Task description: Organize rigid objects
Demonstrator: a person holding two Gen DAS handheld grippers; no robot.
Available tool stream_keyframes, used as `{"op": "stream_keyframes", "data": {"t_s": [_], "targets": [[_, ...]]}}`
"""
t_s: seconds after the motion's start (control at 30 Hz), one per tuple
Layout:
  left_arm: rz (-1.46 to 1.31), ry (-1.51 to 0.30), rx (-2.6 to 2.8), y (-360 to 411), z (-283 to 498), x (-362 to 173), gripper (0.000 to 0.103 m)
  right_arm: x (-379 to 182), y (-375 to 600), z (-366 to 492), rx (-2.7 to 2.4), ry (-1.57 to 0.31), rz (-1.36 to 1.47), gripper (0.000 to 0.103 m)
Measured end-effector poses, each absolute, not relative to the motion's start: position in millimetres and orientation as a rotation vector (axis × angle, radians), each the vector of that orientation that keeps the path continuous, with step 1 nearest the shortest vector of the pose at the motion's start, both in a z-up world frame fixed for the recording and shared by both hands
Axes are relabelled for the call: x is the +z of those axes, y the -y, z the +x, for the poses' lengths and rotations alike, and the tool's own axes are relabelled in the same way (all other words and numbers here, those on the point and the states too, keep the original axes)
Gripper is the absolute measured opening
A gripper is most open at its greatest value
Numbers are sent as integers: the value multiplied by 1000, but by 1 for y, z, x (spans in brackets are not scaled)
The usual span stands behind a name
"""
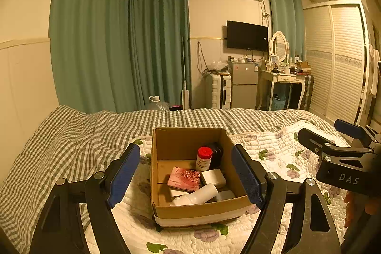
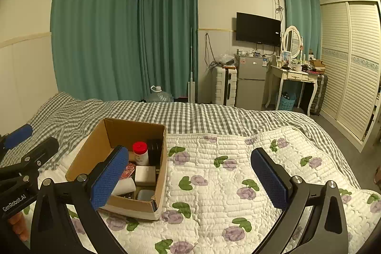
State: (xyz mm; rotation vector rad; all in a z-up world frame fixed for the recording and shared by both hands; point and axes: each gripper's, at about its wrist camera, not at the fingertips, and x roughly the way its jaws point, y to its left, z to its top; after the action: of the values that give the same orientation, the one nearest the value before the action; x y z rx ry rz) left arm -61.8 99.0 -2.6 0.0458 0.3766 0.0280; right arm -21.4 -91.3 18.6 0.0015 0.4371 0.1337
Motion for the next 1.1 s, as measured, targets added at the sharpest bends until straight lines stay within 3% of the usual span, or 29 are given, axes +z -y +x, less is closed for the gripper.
{"op": "stream_keyframes", "data": {"t_s": [1.1], "targets": [[41, -381, 22, -98, -63, -4, 82, 11, 84, -22, 135, -452, 1, 103]]}}
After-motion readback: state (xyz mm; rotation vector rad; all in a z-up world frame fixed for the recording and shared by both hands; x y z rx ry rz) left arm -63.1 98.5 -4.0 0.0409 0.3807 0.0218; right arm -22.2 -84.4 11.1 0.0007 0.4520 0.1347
